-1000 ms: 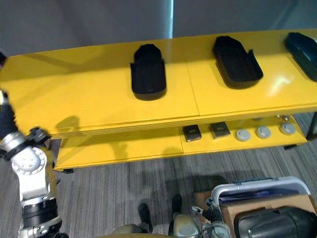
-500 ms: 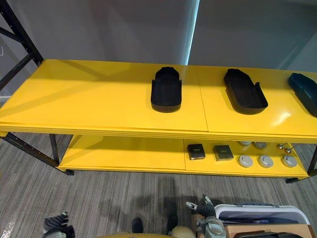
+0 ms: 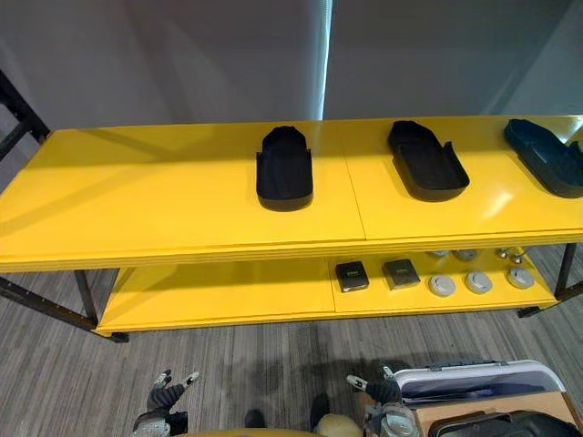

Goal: Walk over and take plastic housings, then place them on the shelf

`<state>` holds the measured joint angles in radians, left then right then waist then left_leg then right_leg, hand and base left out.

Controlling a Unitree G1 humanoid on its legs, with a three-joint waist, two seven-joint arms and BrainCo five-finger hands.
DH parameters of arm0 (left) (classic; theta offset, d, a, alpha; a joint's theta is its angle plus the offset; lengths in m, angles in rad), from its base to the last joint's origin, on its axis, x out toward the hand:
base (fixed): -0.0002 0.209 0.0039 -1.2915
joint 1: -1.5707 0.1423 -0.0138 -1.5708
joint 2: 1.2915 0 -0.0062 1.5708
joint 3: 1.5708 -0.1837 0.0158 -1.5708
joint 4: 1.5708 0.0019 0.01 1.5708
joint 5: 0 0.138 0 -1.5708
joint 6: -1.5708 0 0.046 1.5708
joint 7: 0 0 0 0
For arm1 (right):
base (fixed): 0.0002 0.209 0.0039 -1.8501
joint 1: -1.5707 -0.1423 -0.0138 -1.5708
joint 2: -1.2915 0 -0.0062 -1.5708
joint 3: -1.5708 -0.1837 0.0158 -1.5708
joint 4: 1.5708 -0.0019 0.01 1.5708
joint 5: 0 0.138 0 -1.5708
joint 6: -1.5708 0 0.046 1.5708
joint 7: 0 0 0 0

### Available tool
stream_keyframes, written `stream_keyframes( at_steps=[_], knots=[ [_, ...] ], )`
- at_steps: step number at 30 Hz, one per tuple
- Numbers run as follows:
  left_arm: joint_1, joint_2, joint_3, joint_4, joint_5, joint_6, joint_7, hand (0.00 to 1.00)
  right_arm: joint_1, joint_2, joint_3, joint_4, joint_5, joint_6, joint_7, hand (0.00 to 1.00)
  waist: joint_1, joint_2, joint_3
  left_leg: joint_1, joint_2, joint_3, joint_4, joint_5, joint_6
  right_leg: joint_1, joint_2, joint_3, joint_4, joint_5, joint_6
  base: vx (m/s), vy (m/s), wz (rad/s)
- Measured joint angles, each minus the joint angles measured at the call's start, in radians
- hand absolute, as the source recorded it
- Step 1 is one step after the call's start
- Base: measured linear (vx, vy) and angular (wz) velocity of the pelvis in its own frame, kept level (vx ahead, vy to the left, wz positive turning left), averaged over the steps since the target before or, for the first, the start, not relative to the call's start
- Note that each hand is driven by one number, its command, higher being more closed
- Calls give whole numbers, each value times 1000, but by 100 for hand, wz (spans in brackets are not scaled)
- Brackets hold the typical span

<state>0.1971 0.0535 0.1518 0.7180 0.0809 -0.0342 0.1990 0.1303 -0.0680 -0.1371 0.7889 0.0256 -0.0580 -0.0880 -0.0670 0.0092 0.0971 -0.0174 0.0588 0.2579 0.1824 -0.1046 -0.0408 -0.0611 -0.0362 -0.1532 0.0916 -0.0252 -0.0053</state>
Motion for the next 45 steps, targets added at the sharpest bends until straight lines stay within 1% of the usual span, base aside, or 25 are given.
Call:
stream_keyframes(
  at_steps=[3, 6, 10, 12, 13, 14, 15, 17, 18, 19, 20, 21, 22, 23, 25, 32, 33, 35, 36, 37, 38, 40, 43, 44, 45],
  knots=[
    [-24, -1, -5, 1, -2, -7, 5, 0, -47, -8, 15, 0, -2, 0, -1, 0, 2, 7, 5, -21, -19, -114, 32, -6, -2, -42, -5, 71, 19, 9, 6, 79, 0, -72],
    [-75, -1, -18, 1, -10, -18, 20, 0, -56, -11, 22, 0, -2, -1, -1, 0, -9, 13, 7, -3, -25, -128, -12, -16, -10, -69, 0, 105, 27, 18, 19, 9, 70, -42],
    [-121, 4, -35, -1, -7, -21, 32, 0, -71, 13, 32, -46, -28, 3, -5, 0, 2, -6, 44, -15, -28, -1, -21, -51, 35, -149, 27, 248, 15, 93, 49, -112, 107, -109],
    [-129, 9, -40, -4, 4, -21, 46, 0, -84, 28, 46, -67, -37, 5, -5, 0, 5, -18, 59, -58, -15, 97, 13, -62, 62, -175, 32, 287, -70, 196, 83, -241, 79, -139],
    [-136, 8, -41, -6, 10, -20, 49, 0, -97, 27, 66, -67, -38, 11, -5, 0, 12, -20, 65, -87, 3, 163, 29, -72, 89, -218, 23, 197, -3, 152, 80, -250, 34, -139],
    [-145, 4, -41, -6, 11, -20, 49, 0, -92, 29, 67, -65, -39, 19, -5, 0, 24, -14, 92, -76, 21, 213, 33, -72, 94, -246, 8, 96, 195, 33, 29, -262, 35, -129],
    [-144, 0, -41, -6, 11, -20, 49, 0, -84, 31, 67, -60, -39, 22, -5, 0, 26, -12, 97, -69, 28, 231, 37, -72, 94, -246, -2, 67, 296, -27, 20, -179, 22, -104],
    [-125, 1, -54, -12, 10, -20, 48, 0, -40, 44, 73, -54, -47, 23, -3, 0, 25, -21, 91, -46, 42, 269, 46, -71, 92, -178, -47, 26, 559, -173, 50, -122, -23, -57],
    [-123, 1, -53, -12, 10, -20, 46, 0, -30, 43, 76, -50, -49, 22, -3, 0, 20, -27, 88, -47, 43, 272, 54, -69, 90, -143, -62, 19, 571, -191, 59, -133, -135, -26],
    [-123, 1, -51, -12, 9, -20, 45, 0, -17, 43, 77, -20, -60, 22, -1, 0, 19, -48, 75, -64, 44, 281, 88, -70, 89, -76, -88, 15, 533, -231, 79, -107, -154, -29],
    [-129, 4, -47, -10, 9, -19, 45, 0, -16, 42, 78, 2, -70, 25, -2, 0, 26, -67, 64, -88, 47, 286, 116, -68, 86, -49, -87, 21, 442, -263, 92, -145, -220, -63],
    [-127, 3, -37, -8, 9, -18, 46, 0, -24, 35, 78, 25, -75, 26, -2, 0, 39, -72, 51, -112, 47, 276, 124, -60, 72, -31, -67, 20, 336, -270, 81, -132, -208, -117],
    [-126, -1, -26, 1, 8, -17, 47, 0, -52, 21, 78, 34, -75, 24, -2, 0, 47, -67, 51, -125, 66, 262, 114, -52, 55, 4, -33, 47, 208, -251, 47, -147, -204, -117],
    [-128, -4, -25, 11, 7, -13, 47, 0, -69, 12, 76, 46, -75, 23, -3, 0, 42, -57, 54, -126, 80, 263, 110, -46, 44, 11, -13, 60, 171, -222, 21, -142, -149, -108],
    [-125, -16, -33, 28, -3, -13, 47, 0, -69, -1, 63, 60, -75, 25, -5, 0, 29, -58, 52, -70, 102, 270, 76, -25, 13, 46, 20, 119, 124, -179, 11, -122, -92, -75],
    [-107, -29, -35, 71, -8, -13, 45, 0, -26, -29, -11, 72, -75, 25, -18, 0, 22, -31, 15, 7, 116, 360, 21, -11, 0, 24, 40, 242, 93, -131, 17, -78, -2, -69],
    [-100, -30, -35, 73, -8, -12, 45, 0, -27, -25, -13, 76, -75, 26, -18, 0, 22, -28, 16, 18, 120, 404, 9, -7, 5, 9, 9, 167, 104, -165, -2, -101, 73, -101],
    [-59, -26, -32, 75, -8, -2, 45, 0, -46, -6, -14, 90, -74, 29, -18, 0, 27, -20, 15, 73, 129, 523, -16, -5, 3, 4, -133, -205, 153, -167, 2, -93, 103, -139],
    [-57, -17, -32, 77, -8, 2, 45, 0, -49, -2, -14, 90, -73, 28, -18, 0, 26, -17, 12, 79, 135, 538, -16, -3, -2, 14, -157, -283, 151, -157, 4, -56, -15, -115],
    [-65, -4, -34, 77, -7, 5, 45, 0, -52, 3, -14, 90, -73, 28, -18, 0, 25, -20, 11, 84, 139, 548, -17, 3, -10, 27, -177, -376, 133, -103, 27, -34, -100, -82],
    [-80, 10, -35, 88, -4, 5, 43, 0, -43, 2, -21, 91, -72, 29, -18, 0, 22, -14, 14, 85, 153, 538, -7, 9, -20, 32, -148, -349, 101, -75, 53, -8, -173, -76],
    [-99, 11, -34, 106, 2, 6, 43, 0, -33, 0, -43, 91, -66, 29, -21, 0, 19, -2, 14, 92, 187, 538, 20, 11, -23, 47, -113, -323, 71, -60, 40, 8, -174, -58],
    [-105, -4, -34, 121, 11, 8, 40, 0, -14, -3, -58, 91, -52, 28, -22, 0, 15, 17, 25, 84, 309, 525, 209, -12, -29, 86, -52, -262, 35, -57, 14, -17, -141, -65],
    [-103, -17, -35, 121, 11, 8, 39, 0, -13, -10, -60, 90, -37, 28, -23, 0, 11, 25, 30, 60, 352, 477, 305, -12, -24, 96, -33, -234, 25, -63, 2, -55, -157, -69],
    [-101, -26, -35, 121, 11, 8, 39, 0, -11, -17, -61, 90, -32, 28, -24, 0, 11, 27, 35, 40, 363, 437, 344, -11, -19, 98, -28, -218, 26, -68, -5, -30, -45, -75]
  ],
)
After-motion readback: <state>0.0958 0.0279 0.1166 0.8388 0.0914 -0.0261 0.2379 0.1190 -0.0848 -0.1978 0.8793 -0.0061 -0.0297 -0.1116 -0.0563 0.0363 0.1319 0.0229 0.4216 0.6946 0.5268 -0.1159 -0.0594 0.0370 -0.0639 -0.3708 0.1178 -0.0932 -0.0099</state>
